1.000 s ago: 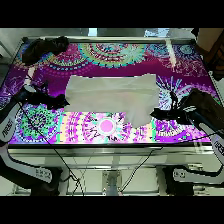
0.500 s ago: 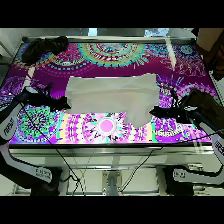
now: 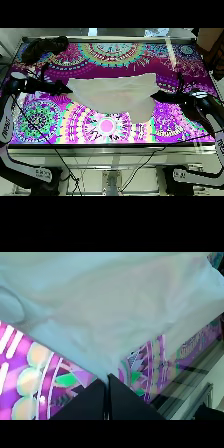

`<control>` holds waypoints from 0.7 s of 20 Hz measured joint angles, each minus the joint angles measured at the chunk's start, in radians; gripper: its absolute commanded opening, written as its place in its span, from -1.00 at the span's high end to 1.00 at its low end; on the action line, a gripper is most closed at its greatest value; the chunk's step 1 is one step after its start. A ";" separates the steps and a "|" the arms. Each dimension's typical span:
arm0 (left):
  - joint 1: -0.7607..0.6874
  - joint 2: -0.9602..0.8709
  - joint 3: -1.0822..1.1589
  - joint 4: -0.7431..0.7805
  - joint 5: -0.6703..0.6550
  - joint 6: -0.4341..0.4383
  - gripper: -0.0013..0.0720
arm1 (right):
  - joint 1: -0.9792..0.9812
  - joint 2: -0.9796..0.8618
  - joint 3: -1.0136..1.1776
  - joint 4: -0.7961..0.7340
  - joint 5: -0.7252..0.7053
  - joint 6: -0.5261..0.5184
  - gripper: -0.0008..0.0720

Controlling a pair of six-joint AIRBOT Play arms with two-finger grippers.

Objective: Fold the shirts.

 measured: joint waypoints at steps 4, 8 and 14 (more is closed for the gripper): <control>0.023 0.003 0.100 -0.010 0.047 -0.027 0.94 | 0.000 0.001 0.070 0.003 -0.068 0.022 0.92; 0.032 0.001 0.132 -0.014 0.150 -0.034 0.94 | 0.000 0.000 0.100 0.018 -0.204 0.033 0.92; 0.024 -0.045 0.143 -0.018 0.356 -0.038 0.94 | 0.012 -0.067 0.113 0.079 -0.430 0.039 0.92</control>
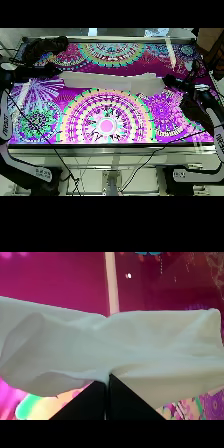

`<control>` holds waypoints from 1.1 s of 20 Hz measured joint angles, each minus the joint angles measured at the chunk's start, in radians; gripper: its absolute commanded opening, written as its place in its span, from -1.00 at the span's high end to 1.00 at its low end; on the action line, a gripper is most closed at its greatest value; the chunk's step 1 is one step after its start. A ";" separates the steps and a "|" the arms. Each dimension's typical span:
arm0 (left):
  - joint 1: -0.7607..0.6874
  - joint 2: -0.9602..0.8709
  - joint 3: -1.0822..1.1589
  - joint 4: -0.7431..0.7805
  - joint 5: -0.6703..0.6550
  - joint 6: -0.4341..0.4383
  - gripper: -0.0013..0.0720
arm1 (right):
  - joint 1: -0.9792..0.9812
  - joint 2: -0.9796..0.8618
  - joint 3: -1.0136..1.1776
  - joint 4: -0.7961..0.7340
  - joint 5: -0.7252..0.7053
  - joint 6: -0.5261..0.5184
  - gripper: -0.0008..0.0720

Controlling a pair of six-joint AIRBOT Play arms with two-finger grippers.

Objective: Fold the shirts.

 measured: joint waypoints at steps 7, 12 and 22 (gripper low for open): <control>-0.031 -0.139 0.001 -0.033 0.211 -0.061 0.94 | 0.083 -0.234 0.154 0.116 -0.156 0.000 0.92; -0.037 -0.182 0.012 -0.089 0.342 -0.070 0.94 | 0.108 -0.356 0.330 0.151 -0.214 0.000 0.92; -0.043 -0.265 0.018 -0.106 0.454 -0.119 0.93 | 0.114 -0.483 0.417 0.159 -0.266 0.092 0.84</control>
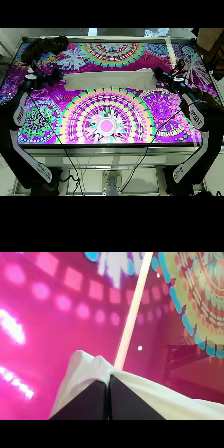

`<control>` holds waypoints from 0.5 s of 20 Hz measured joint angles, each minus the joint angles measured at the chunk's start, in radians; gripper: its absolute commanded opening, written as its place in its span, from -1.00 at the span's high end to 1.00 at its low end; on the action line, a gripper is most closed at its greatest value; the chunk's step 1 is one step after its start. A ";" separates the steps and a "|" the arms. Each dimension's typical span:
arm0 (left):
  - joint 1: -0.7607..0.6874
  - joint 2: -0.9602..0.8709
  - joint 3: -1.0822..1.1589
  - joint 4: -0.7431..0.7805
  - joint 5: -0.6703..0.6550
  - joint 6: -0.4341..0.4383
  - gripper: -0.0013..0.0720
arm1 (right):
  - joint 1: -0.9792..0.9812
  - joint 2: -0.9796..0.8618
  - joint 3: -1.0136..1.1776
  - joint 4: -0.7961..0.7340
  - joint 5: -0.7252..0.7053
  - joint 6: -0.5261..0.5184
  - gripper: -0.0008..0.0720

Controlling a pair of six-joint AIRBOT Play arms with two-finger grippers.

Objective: Fold the shirts.

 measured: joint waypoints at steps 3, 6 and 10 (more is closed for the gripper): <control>0.002 -0.011 0.009 0.002 0.029 -0.007 0.79 | -0.003 -0.010 0.023 -0.007 -0.021 0.011 0.39; -0.003 -0.014 0.032 -0.011 0.008 -0.006 0.17 | 0.000 -0.013 0.045 -0.033 0.030 0.015 0.39; -0.002 -0.016 0.090 -0.021 -0.036 -0.002 0.16 | -0.003 -0.013 0.066 -0.061 0.065 0.018 0.39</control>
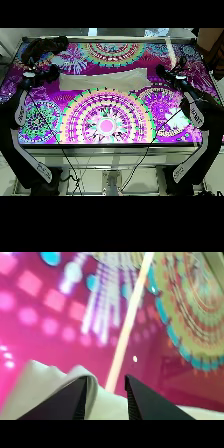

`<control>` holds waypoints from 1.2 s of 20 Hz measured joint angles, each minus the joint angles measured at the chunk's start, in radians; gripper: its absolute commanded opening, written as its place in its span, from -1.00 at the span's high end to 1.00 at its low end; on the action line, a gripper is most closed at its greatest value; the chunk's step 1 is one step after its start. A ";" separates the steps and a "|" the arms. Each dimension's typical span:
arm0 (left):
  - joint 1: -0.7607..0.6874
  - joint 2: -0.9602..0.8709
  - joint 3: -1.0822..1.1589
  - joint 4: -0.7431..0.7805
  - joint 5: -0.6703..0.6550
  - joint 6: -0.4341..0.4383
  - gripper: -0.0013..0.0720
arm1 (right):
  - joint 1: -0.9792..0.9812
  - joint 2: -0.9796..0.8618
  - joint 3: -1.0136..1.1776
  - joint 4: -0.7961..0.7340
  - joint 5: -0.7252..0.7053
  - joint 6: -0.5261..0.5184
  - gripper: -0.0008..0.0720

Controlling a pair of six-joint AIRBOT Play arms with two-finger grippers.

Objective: Fold the shirts.

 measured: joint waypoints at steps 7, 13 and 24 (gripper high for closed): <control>-0.015 -0.001 0.180 -0.002 -0.236 0.101 0.16 | -0.005 0.044 0.009 -0.073 0.149 -0.044 0.01; -0.087 -0.001 0.278 0.001 -0.416 0.107 0.16 | -0.013 0.111 0.010 -0.130 0.315 -0.003 -0.29; -0.312 0.002 0.300 0.053 -0.546 0.099 0.16 | -0.032 0.176 0.009 -0.262 0.765 0.201 -0.19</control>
